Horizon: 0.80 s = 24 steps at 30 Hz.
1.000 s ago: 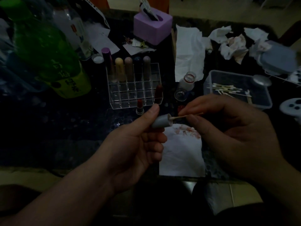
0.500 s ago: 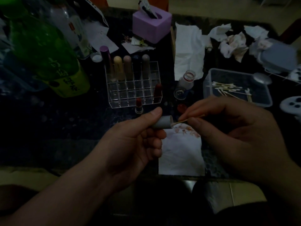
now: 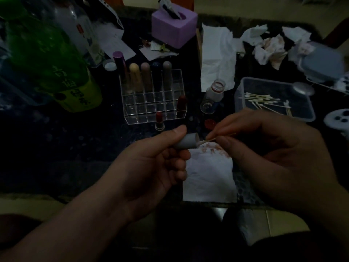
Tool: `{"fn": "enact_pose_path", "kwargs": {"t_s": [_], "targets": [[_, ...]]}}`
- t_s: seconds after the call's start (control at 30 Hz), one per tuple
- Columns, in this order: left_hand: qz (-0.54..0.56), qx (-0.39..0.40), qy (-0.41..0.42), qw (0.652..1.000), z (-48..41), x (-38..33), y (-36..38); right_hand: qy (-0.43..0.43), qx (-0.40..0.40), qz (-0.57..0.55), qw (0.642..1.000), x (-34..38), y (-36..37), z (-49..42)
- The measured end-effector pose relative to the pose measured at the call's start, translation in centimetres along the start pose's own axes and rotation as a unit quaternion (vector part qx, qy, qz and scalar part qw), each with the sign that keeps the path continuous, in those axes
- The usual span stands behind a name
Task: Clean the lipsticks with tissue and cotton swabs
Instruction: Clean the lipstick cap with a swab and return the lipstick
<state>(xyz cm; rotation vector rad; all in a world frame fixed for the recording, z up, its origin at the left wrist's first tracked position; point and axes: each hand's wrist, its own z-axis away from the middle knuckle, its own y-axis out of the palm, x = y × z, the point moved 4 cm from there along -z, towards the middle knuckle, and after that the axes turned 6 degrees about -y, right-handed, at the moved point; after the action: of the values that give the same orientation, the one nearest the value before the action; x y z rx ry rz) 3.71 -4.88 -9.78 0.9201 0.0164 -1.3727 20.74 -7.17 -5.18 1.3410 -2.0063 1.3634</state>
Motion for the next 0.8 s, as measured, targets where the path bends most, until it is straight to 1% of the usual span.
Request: {"fn": "enact_pose_path", "kwargs": {"t_s": [0.13, 0.23, 0.27, 0.3, 0.33, 0.37, 0.4, 0.43, 0.47, 0.5, 0.53, 0.57, 0.6, 0.7, 0.8], "targets": [[-0.001, 0.007, 0.002, 1.000, 0.1, 0.1, 0.1, 0.000, -0.003, -0.022, 1.000, 0.1, -0.1, 0.0], [0.003, 0.009, 0.005, 1.000, 0.1, 0.0, 0.1, -0.023, -0.012, 0.011, 1.000, 0.4, -0.1, -0.1], [0.004, 0.010, 0.006, 1.000, 0.1, 0.0, 0.0, -0.020, -0.001, 0.027, 0.999, -0.4, 0.0, -0.4], [0.006, 0.013, 0.008, 1.000, 0.0, 0.0, 0.0, 0.023, 0.045, 0.026, 0.998, -1.7, 0.1, -0.9], [0.007, 0.018, 0.010, 1.000, -0.1, 0.0, -0.1, 0.043, 0.126, 0.032, 0.991, -2.4, -0.2, -0.7], [0.009, 0.024, 0.013, 1.000, -0.1, 0.0, -0.1, 0.065, 0.150, 0.046, 0.985, -3.3, -1.0, 0.1], [0.012, 0.030, 0.016, 0.999, -0.1, 0.0, -0.1, 0.065, 0.160, 0.030, 0.985, -4.3, -1.4, 0.8], [0.013, 0.034, 0.021, 0.999, -0.2, 0.0, -0.1, 0.028, 0.161, 0.019, 0.986, -4.0, -1.0, 1.0], [0.013, 0.039, 0.027, 0.999, -0.2, 0.0, -0.1, 0.010, 0.117, 0.035, 0.993, -2.9, -0.7, -0.1], [0.014, 0.043, 0.035, 0.998, -0.2, 0.0, -0.1, 0.007, 0.043, 0.039, 0.998, -1.7, -0.3, -0.7], [0.016, 0.049, 0.044, 0.998, -0.2, 0.0, 0.0, -0.023, 0.001, 0.031, 0.999, -0.2, -0.4, -0.2], [0.018, 0.054, 0.052, 0.997, -0.2, 0.0, 0.0, -0.044, -0.013, 0.025, 0.999, 0.9, -0.2, 0.1], [0.019, 0.060, 0.059, 0.996, -0.2, 0.0, 0.0, -0.048, -0.013, 0.017, 0.999, 1.4, -0.1, 0.3], [0.025, 0.070, 0.073, 0.995, 0.0, -0.1, 0.2, 0.000, -0.006, -0.001, 1.000, -0.5, -0.3, -0.6], [0.032, 0.074, 0.082, 0.993, 0.1, -0.1, 0.1, 0.010, 0.026, -0.036, 0.999, -1.7, -0.3, -0.7]]}}
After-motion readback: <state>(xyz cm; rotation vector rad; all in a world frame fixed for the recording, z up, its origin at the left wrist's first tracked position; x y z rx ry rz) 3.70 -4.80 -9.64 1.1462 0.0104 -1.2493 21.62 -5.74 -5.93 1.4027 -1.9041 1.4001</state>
